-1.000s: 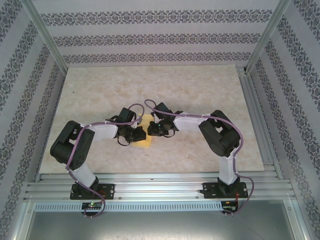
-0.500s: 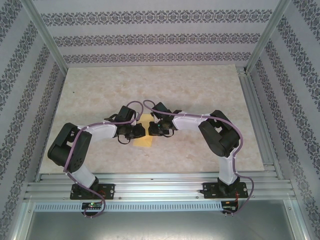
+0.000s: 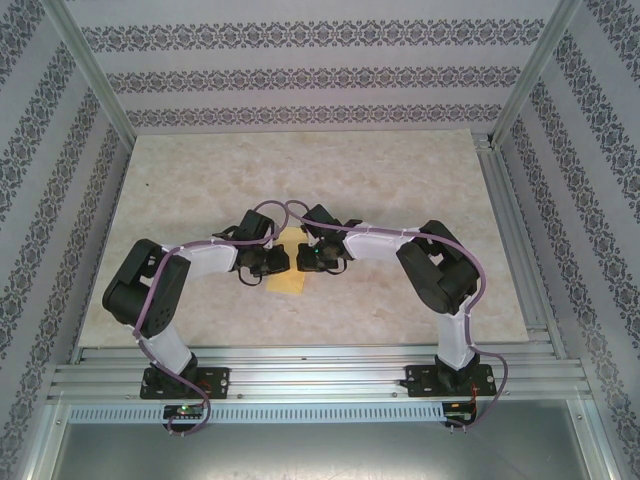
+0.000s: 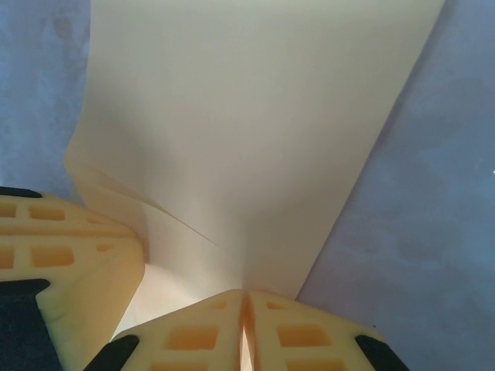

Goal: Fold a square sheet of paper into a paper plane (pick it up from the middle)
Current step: Fold the triangle a second time at the center of the table.

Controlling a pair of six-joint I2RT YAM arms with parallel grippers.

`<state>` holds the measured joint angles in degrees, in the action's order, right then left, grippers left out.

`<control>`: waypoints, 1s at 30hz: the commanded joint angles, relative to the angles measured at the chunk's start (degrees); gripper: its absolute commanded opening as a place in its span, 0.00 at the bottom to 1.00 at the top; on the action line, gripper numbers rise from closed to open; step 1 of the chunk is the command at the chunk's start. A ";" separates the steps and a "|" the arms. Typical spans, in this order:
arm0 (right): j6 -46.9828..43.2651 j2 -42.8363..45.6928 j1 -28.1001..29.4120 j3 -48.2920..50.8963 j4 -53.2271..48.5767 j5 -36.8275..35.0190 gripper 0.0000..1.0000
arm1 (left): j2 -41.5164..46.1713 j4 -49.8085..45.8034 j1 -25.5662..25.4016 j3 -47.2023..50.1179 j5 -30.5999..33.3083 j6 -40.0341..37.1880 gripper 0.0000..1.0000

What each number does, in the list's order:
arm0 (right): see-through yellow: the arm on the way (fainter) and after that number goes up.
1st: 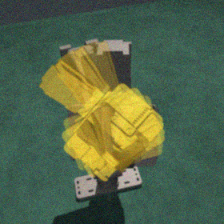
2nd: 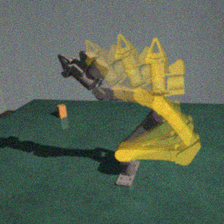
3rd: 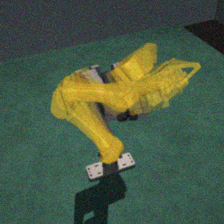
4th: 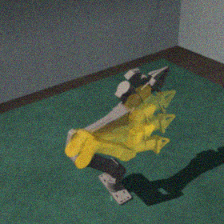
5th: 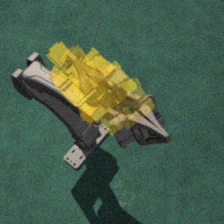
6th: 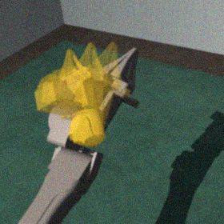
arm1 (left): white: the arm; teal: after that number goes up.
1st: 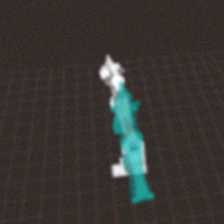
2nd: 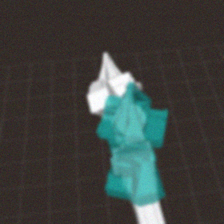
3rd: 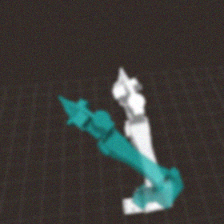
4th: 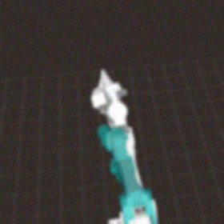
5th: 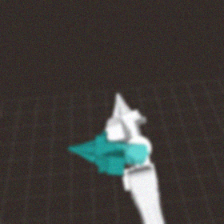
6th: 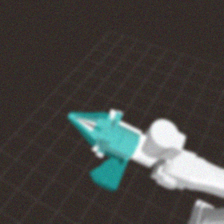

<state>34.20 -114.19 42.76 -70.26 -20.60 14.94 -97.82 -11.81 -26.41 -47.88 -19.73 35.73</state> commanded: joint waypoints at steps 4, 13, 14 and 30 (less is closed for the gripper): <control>-1.41 -4.09 -0.23 1.09 -7.26 -6.50 0.11 | 1.12 -2.15 3.38 -0.55 1.45 -0.39 0.17; -1.48 -4.16 -0.16 1.18 -7.13 -6.50 0.11 | -1.41 -3.83 4.59 -1.02 3.33 0.59 0.17; -1.58 -4.18 -0.21 1.18 -7.14 -6.59 0.11 | -1.28 -4.62 4.81 -1.24 4.26 0.56 0.17; -1.20 -4.34 -0.19 1.26 -5.71 -5.44 0.11 | 6.03 0.51 3.81 -0.11 -4.32 0.61 0.20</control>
<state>34.11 -114.41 42.76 -70.59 -20.99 14.85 -92.77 -13.02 -21.65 -48.40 -21.23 36.36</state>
